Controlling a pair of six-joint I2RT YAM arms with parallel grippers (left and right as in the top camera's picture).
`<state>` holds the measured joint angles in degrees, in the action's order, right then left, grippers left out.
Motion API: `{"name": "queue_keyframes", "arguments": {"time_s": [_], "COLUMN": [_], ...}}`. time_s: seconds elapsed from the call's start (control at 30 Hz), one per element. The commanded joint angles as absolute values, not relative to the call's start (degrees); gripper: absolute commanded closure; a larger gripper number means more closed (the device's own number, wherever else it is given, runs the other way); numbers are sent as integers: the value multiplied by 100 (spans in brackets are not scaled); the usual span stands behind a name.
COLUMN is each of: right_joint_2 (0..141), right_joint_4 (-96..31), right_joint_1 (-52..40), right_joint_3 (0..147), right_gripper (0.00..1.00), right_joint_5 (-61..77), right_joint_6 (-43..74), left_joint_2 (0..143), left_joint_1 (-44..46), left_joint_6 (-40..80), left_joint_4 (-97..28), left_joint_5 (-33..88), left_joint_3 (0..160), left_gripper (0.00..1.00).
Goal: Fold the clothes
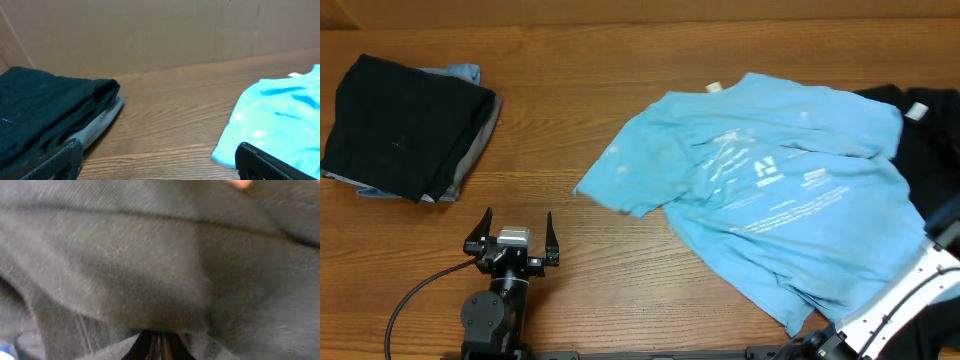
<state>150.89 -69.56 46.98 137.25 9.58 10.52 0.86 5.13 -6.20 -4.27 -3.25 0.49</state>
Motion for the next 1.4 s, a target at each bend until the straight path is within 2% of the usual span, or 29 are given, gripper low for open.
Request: {"name": "queue_keyframes", "arguments": {"time_s": [0.0, 0.1, 0.4, 0.57, 0.63, 0.87, 1.07, 1.37], "right_joint_2": [15441, 15308, 14186, 13480, 13345, 13297, 13299, 13299], "right_joint_4": [-7028, -7144, -7472, -7874, -8112, -8882, -8309, -6482], "right_joint_1": [4967, 4995, 4421, 3527, 3120, 1732, 565, -191], "right_joint_3": [13771, 13998, 14602, 14602, 14602, 14523, 14068, 12333], "right_gripper": [90, 90, 85, 84, 79, 79, 79, 82], "right_joint_5": [1428, 1955, 1979, 1957, 1959, 1728, 364, 64], "right_joint_6": [1092, 1092, 1092, 1090, 1087, 1070, 1935, 2729], "left_joint_2": [30, 30, 30, 30, 30, 30, 30, 30], "left_joint_1": [473, 473, 473, 473, 473, 473, 473, 473], "left_joint_6": [-685, -687, -685, -687, -687, -685, -687, -685], "left_joint_4": [-410, -410, -410, -410, -410, -410, -410, -410], "left_joint_5": [-301, -301, -301, -301, -301, -301, -301, -301], "left_joint_3": [27, 27, 27, 27, 27, 27, 27, 27], "left_gripper": [0, 0, 0, 0, 0, 0, 0, 0]}}
